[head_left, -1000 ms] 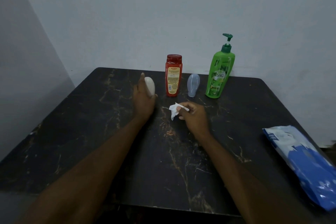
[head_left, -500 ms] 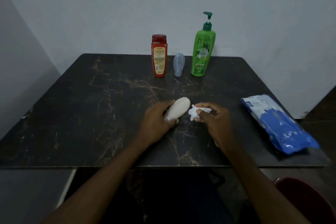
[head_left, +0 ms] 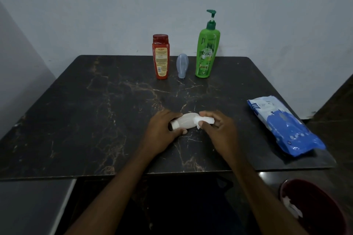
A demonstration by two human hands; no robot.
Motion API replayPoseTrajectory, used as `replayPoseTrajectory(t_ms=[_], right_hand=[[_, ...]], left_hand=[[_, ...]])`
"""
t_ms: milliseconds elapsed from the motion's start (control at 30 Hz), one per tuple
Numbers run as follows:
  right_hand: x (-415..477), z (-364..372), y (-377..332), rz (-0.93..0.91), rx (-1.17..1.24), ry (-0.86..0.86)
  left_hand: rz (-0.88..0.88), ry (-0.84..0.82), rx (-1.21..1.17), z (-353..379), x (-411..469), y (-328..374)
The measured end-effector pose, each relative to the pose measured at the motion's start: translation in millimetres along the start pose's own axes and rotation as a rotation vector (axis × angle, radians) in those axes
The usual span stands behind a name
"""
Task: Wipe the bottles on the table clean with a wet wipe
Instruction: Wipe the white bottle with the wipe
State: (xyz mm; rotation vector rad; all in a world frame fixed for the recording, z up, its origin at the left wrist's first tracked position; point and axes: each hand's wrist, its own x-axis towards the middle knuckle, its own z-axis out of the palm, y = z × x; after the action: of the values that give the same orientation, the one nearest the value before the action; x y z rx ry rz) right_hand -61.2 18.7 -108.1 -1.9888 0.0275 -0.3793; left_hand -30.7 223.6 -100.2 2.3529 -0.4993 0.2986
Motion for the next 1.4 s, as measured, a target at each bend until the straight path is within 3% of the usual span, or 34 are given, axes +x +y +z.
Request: replayPoseTrajectory(t_ms=[433, 533, 767, 1000, 1233, 1400], right_hand=[[-2.6, 10.5, -0.7, -0.098, -0.316, 0.057], [-7.3, 15.3, -4.5, -0.067, -0.314, 0.040], [-31.1, 49.2, -24.0, -0.187, -0.274, 0.019], [0.6, 5.1, -2.6, 0.000, -0.374, 0.079], [-31.2, 46.7, -31.0, -0.158, -0.280, 0.005], [-11.7, 16.6, -13.4, -0.010, -0.310, 0.063]], left_hand=[[-0.032, 0.027, -0.028, -9.4, -8.2, -8.2], [-0.036, 0.023, -0.069, -10.7, -7.4, -7.2], [0.000, 0.003, -0.084, -10.5, -8.6, -10.0], [0.011, -0.017, -0.093, -10.5, -8.7, -9.9], [0.027, -0.029, -0.097, -9.0, -7.4, -12.1], [0.027, -0.032, -0.108, -9.9, -8.2, -12.9]])
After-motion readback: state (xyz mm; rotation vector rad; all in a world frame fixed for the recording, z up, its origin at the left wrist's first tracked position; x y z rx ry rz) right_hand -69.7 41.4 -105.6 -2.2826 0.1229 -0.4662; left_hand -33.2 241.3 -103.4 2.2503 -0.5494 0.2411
